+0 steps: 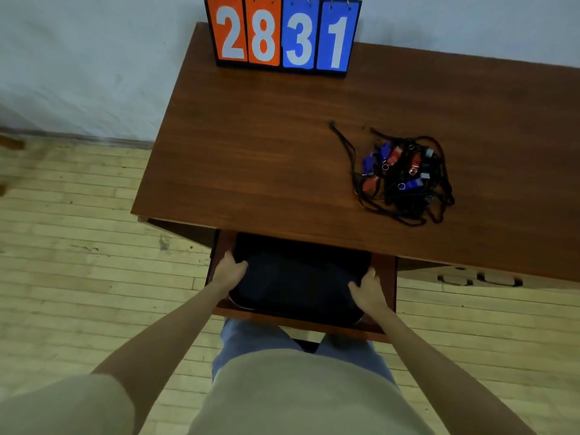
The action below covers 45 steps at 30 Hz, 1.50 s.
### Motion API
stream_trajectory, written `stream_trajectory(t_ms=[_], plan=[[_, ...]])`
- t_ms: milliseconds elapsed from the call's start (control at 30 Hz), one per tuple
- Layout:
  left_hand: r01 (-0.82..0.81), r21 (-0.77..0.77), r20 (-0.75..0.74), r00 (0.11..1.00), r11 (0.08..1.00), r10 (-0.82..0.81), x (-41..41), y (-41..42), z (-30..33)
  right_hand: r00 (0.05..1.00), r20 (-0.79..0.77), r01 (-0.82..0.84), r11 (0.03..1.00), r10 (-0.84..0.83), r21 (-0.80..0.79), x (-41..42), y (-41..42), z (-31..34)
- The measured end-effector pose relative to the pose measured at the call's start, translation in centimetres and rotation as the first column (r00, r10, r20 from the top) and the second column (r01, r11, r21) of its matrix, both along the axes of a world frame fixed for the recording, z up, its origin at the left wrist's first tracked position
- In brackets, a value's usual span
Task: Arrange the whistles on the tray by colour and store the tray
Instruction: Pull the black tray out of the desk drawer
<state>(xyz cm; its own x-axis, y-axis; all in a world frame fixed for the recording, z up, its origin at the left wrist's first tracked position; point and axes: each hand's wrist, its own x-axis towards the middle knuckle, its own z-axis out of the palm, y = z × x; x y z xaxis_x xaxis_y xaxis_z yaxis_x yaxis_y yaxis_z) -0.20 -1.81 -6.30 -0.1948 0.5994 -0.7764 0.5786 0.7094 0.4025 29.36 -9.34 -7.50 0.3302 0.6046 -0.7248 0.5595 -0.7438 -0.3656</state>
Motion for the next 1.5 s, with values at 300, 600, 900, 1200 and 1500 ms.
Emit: stream_trajectory(t_ms=[300, 600, 900, 1200, 1500], plan=[[-0.082, -0.014, 0.054, 0.995, 0.997, 0.083, -0.4, 0.7, 0.0, 0.953, -0.101, 0.281, 0.958, -0.285, -0.054, 1.4, 1.4, 0.0], [0.008, 0.109, -0.082, 0.997, 0.994, 0.001, -1.2, 0.9, -0.1, 0.944, -0.073, 0.317, 0.946, -0.321, -0.070, 2.4, 1.6, -0.3], [-0.050, 0.136, -0.142, 0.988, 0.989, 0.069, -2.6, -1.8, 1.0, 0.999, 0.043, 0.028, 0.993, -0.024, -0.115, 2.4, -0.2, 1.2], [-0.045, 0.257, -0.239, 0.965, 0.965, 0.109, -3.2, -4.9, 3.0, 0.965, 0.140, -0.202, 0.969, 0.222, -0.143, 1.7, -1.6, 3.0], [-0.100, 0.450, -0.236, 0.945, 0.887, 0.227, -3.3, 0.2, 6.0, 0.974, 0.133, -0.192, 0.978, 0.181, 0.076, 1.3, 4.2, 6.3]])
